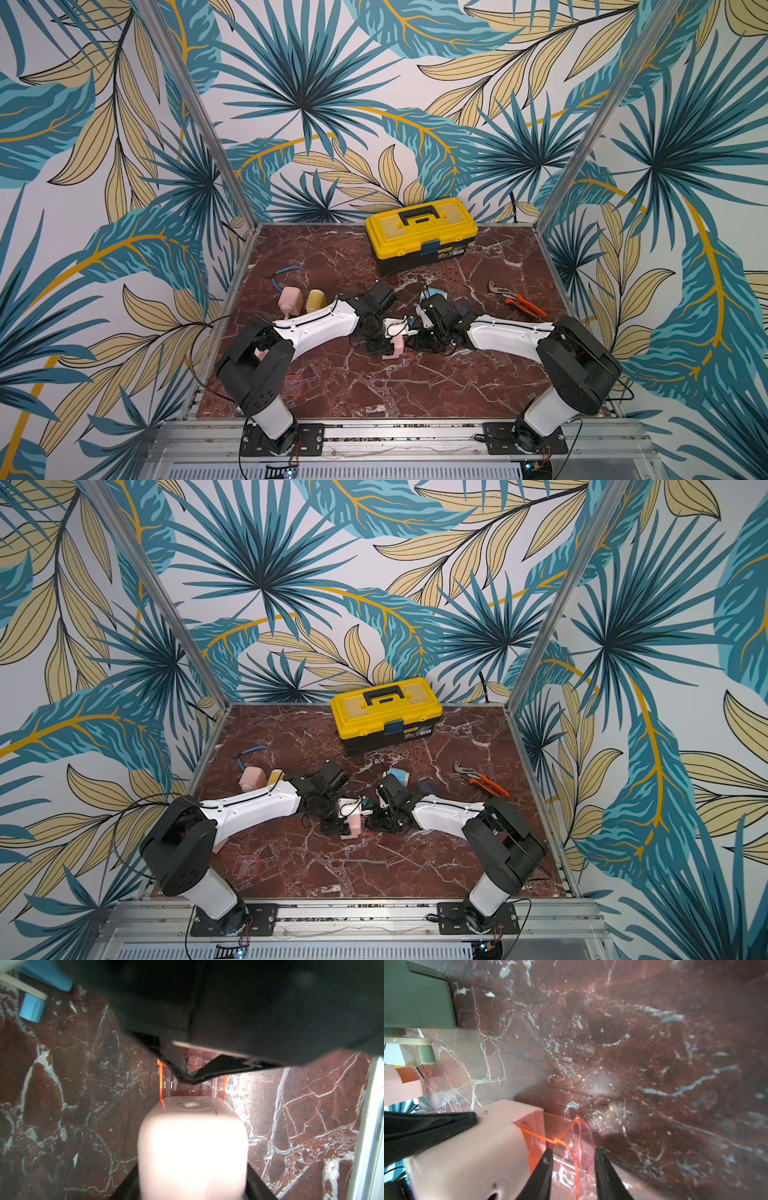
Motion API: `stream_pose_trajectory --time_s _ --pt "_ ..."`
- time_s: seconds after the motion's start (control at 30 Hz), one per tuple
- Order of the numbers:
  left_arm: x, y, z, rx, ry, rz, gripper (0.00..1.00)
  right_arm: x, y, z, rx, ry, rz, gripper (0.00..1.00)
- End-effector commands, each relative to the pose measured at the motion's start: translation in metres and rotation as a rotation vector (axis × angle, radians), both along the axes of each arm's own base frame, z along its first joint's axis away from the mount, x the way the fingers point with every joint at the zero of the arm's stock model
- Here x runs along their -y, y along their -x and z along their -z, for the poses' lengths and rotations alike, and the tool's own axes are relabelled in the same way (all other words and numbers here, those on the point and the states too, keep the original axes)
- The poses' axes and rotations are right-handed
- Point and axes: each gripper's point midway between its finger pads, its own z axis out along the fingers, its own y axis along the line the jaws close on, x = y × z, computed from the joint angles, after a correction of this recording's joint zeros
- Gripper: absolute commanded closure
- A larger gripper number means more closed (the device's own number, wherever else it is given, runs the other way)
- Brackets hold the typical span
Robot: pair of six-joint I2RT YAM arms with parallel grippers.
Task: Put the tray back into the pencil sharpener
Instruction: Close the container of the pencil sharpener.
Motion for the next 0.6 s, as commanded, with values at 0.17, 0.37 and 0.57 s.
stream_pose_trajectory --time_s 0.17,0.37,0.57 --pt "0.002 -0.003 0.008 0.012 -0.021 0.005 0.46 -0.013 -0.002 -0.006 0.007 -0.094 -0.035 0.65" --pt "0.0 -0.002 0.011 0.007 -0.03 0.005 0.47 -0.001 -0.008 -0.017 0.025 -0.151 0.024 0.57" --pt "0.001 -0.002 0.012 0.003 -0.033 0.005 0.47 0.022 -0.004 -0.014 0.031 -0.119 0.078 0.54"
